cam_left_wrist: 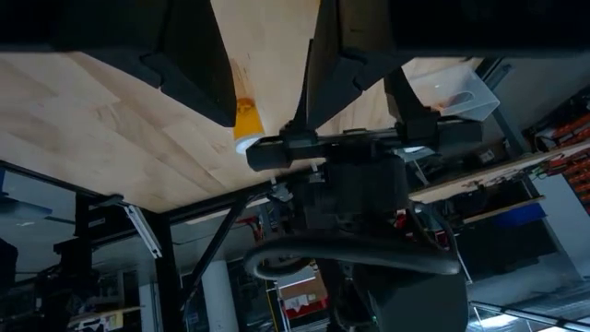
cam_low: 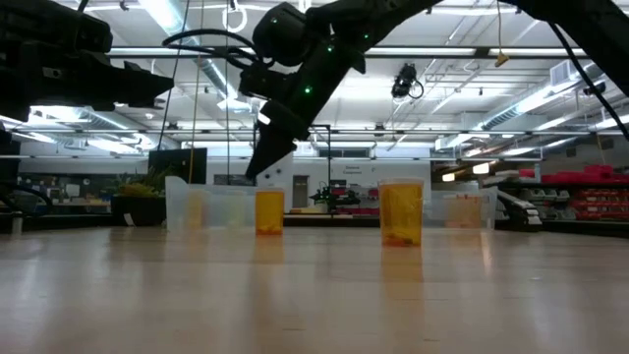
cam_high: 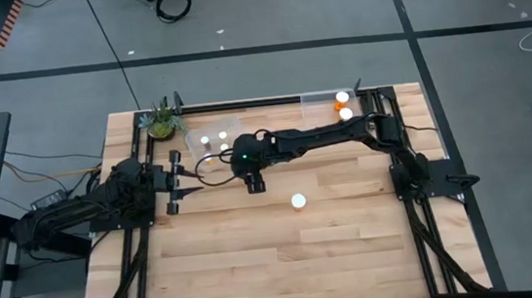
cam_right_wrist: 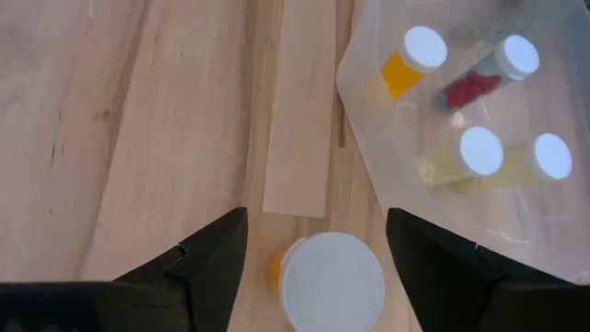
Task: Pick and place medicine bottles into bin by pill shape (circle, oval)
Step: Put the orange large pill bottle into the right transparent bin
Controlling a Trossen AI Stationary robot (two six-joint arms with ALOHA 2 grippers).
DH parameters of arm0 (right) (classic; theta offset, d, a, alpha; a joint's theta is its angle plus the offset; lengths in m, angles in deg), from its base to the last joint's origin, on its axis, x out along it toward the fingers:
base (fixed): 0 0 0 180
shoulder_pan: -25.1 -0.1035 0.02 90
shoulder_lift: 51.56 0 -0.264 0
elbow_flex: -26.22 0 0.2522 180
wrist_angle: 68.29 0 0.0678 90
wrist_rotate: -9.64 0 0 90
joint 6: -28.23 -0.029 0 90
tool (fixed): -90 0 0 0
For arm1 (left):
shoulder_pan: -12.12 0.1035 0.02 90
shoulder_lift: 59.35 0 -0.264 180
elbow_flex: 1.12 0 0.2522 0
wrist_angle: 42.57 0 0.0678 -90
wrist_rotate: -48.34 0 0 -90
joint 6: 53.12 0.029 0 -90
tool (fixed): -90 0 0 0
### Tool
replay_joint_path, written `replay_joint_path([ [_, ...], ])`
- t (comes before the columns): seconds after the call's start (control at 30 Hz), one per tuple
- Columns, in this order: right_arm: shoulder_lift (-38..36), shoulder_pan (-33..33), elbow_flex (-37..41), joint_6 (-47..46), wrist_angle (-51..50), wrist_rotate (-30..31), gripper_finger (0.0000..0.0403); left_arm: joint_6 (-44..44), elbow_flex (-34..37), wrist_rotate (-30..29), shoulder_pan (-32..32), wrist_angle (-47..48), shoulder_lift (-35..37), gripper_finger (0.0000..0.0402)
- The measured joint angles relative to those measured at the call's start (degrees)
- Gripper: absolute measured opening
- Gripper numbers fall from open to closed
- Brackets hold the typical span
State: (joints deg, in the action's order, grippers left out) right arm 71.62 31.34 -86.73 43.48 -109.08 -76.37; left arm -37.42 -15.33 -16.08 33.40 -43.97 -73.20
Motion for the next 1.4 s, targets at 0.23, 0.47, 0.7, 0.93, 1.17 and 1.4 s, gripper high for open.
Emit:
replay_joint_path([
  [0.23, 0.0, 0.0, 0.16, -1.0, 0.53, -0.03, 0.0318, -0.02, -0.02, 0.0, 0.02, 0.0, -0.01, 0.0148],
  [0.47, -0.02, 1.25, 2.86, -3.35, 2.05, -0.07, 0.034, -0.04, -0.01, -0.01, 0.01, 0.0, -0.01, 0.0138],
  [0.7, -0.02, 2.33, 5.84, -3.68, 4.98, -0.05, 0.034, -0.04, 0.0, 0.0, 0.02, 0.0, 0.0, 0.0144],
  [0.93, -0.04, 3.18, 6.29, -5.68, 5.08, -0.16, 0.0328, -0.04, -0.01, -0.01, 0.01, 0.0, -0.01, 0.0147],
  [1.17, -0.05, 3.63, 6.29, -6.64, 4.91, -1.99, 0.028, -0.04, -0.02, -0.02, 0.01, 0.0, -0.02, 0.0138],
  [1.4, -0.66, 3.77, 6.32, -5.56, 2.81, -0.16, 0.024, -0.04, -0.02, 0.0, 0.02, 0.0, -0.01, 0.0142],
])
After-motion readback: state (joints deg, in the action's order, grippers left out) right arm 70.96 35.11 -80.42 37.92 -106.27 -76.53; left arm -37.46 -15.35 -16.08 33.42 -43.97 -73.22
